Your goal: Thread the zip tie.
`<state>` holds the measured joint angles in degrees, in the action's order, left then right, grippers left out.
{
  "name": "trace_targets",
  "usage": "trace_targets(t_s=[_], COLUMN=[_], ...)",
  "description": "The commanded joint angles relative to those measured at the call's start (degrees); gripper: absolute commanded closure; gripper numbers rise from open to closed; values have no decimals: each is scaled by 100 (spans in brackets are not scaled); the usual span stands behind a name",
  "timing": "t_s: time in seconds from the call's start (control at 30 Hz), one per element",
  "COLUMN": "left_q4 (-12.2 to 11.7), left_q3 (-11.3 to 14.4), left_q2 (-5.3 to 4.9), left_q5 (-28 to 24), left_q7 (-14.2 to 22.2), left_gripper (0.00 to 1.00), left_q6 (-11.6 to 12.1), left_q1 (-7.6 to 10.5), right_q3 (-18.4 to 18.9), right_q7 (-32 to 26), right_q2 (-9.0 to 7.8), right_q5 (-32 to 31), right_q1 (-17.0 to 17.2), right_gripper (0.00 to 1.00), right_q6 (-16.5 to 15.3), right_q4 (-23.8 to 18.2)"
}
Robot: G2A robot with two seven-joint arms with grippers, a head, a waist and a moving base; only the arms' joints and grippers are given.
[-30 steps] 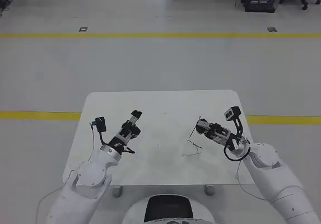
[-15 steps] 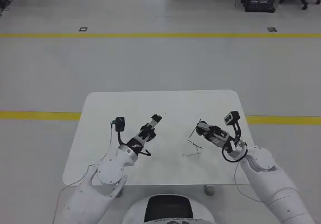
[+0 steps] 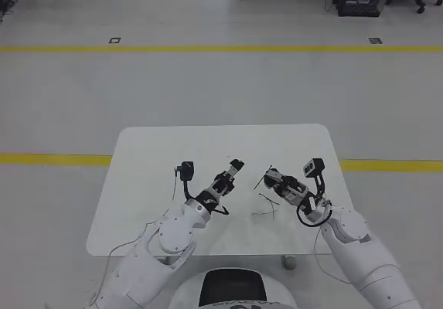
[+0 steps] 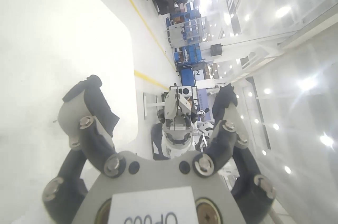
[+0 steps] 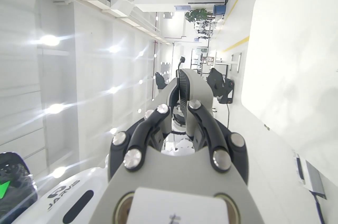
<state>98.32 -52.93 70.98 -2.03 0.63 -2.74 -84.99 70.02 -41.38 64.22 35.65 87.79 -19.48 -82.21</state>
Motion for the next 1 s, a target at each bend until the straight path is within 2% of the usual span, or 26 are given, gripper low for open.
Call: trace_targets(t_s=[0.0,0.3,0.37,0.43,0.5,0.57,0.6,0.87,0.93,0.97], left_q4=[3,-13,-75,-190,-309,-404,-447,-476,-534,-559], left_q3=[-3,-1,29,3,-8,-21,-54,-89,-112,-84], left_q2=[-2,1,-6,-23,-50,-66,-77,-82,-76,-74], left_q5=[2,-21,-9,-230,-145,-336,-350,-317,-651,-868], left_q7=[4,20,287,790,1177,1636,1745,1697,1878,2164], left_gripper=[0,0,0,0,0,0,0,0,0,0], left_q6=[-1,22,166,359,440,554,591,603,591,590], left_q1=[-5,-2,42,101,173,244,280,290,322,359], right_q3=[3,-1,-38,-80,-111,-145,-165,-164,-159,-140], right_q7=[-14,30,69,-64,-281,-465,-535,-588,-423,-285], right_q2=[8,11,20,30,37,50,58,71,77,84], right_q5=[-2,-16,-71,-34,54,163,189,221,116,-12], right_q1=[-1,-1,-11,-35,-67,-101,-116,-133,-131,-121], right_gripper=[100,100,100,100,100,100,100,100,100,100], right_q6=[0,18,59,61,41,0,0,0,0,0], right_q4=[11,0,-8,86,204,369,419,451,382,303])
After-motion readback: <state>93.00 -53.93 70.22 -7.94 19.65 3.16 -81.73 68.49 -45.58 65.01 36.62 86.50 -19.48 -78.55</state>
